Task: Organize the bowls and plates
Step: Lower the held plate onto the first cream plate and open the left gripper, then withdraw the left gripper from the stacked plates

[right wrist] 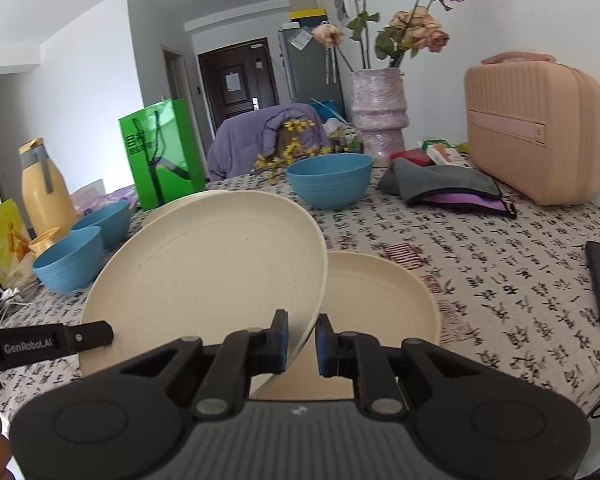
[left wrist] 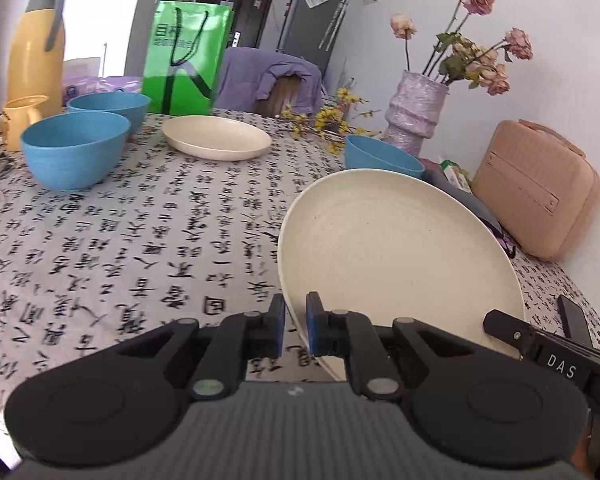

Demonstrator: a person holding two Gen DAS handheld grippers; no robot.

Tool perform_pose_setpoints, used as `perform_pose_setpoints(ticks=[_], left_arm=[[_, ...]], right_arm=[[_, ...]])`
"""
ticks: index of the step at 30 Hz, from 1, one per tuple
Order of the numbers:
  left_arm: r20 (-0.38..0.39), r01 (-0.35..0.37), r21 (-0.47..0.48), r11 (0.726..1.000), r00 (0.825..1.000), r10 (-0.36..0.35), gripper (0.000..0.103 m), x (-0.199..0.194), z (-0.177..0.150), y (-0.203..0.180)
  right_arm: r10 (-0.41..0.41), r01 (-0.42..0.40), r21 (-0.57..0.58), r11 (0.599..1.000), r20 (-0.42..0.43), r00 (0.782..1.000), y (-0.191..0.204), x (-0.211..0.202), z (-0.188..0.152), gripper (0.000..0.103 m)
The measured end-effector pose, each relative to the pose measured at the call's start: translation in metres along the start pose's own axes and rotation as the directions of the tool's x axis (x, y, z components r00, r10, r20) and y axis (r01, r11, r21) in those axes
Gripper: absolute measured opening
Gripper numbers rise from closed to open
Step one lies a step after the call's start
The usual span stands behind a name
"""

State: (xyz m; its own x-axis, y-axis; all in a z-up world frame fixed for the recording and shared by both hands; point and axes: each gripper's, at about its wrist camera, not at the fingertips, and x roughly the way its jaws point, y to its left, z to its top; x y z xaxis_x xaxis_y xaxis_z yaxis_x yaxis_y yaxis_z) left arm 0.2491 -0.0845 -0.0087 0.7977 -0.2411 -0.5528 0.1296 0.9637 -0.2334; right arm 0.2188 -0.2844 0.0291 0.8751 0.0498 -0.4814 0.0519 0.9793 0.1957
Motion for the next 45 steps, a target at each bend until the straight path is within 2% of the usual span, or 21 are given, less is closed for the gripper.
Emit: perform_pose_setpoints(ticks=[4,8,15,17,18,22,26,30,33,36,37,38,40,45], left_arm=[[-0.028,0.025,0.034,0.999,0.999,-0.024,0.011,0.020,-0.002,-0.027],[-0.051,0.033,0.056,0.998,0.998,-0.030,0.011,0.032,-0.005,-0.041],[-0.043,0.019,0.117,0.993,0.999,-0.014,0.015,0.035,-0.008,-0.049],[-0.025,-0.020,0.148,0.989,0.999,0.024,0.016,0.034,-0.008,-0.051],[-0.016,-0.035,0.171,0.985,0.999,0.038,0.018,0.033,-0.008,-0.052],[0.003,-0.011,0.193,0.981,1.000,0.011,0.033,0.024,-0.004,-0.048],[0.012,-0.020,0.181,0.983,1.000,0.018,0.035,0.014,-0.003,-0.040],[0.031,-0.026,0.169,0.985,0.999,0.021,0.044,-0.001,-0.005,-0.029],[0.070,-0.054,0.177,0.983,0.997,0.042,0.057,-0.017,-0.009,-0.020],[0.105,-0.080,0.173,0.982,0.993,0.062,0.070,-0.036,-0.014,-0.009],[0.114,-0.086,0.168,0.982,0.991,0.068,0.075,-0.043,-0.016,-0.004],[0.124,-0.093,0.163,0.982,0.990,0.074,0.077,-0.049,-0.018,0.001],[0.142,-0.109,0.156,0.982,0.986,0.087,0.081,-0.063,-0.023,0.012],[0.179,-0.158,0.129,0.979,0.975,0.133,0.087,-0.097,-0.041,0.043]], right_arm=[[-0.056,0.057,0.030,0.998,-0.015,0.998,-0.034,0.006,0.004,0.014],[-0.079,0.080,0.040,0.996,-0.035,0.996,-0.053,0.010,0.003,0.014],[-0.096,0.098,0.021,0.995,-0.069,0.993,-0.064,0.017,0.000,0.018],[-0.111,0.111,-0.006,0.994,-0.057,0.992,-0.061,0.018,-0.001,0.020],[-0.108,0.107,-0.024,0.994,-0.044,0.993,-0.059,0.017,-0.002,0.020],[-0.118,0.116,-0.061,0.991,-0.030,0.993,-0.053,0.017,-0.001,0.021],[-0.122,0.119,-0.075,0.990,-0.031,0.992,-0.050,0.016,-0.001,0.024],[-0.134,0.135,-0.110,0.985,0.018,0.991,-0.045,0.004,0.002,0.039],[-0.093,0.101,-0.130,0.986,0.067,0.993,-0.041,-0.010,0.001,0.042],[-0.018,0.032,-0.145,0.989,0.098,0.995,-0.033,-0.024,-0.002,0.056],[0.006,0.010,-0.155,0.988,0.103,0.995,-0.028,-0.028,-0.004,0.057],[0.025,-0.007,-0.165,0.986,0.107,0.994,-0.022,-0.031,-0.006,0.057],[0.063,-0.040,-0.188,0.981,0.119,0.991,-0.008,-0.039,-0.012,0.065],[0.150,-0.108,-0.263,0.959,0.144,0.978,0.025,-0.059,-0.032,0.078]])
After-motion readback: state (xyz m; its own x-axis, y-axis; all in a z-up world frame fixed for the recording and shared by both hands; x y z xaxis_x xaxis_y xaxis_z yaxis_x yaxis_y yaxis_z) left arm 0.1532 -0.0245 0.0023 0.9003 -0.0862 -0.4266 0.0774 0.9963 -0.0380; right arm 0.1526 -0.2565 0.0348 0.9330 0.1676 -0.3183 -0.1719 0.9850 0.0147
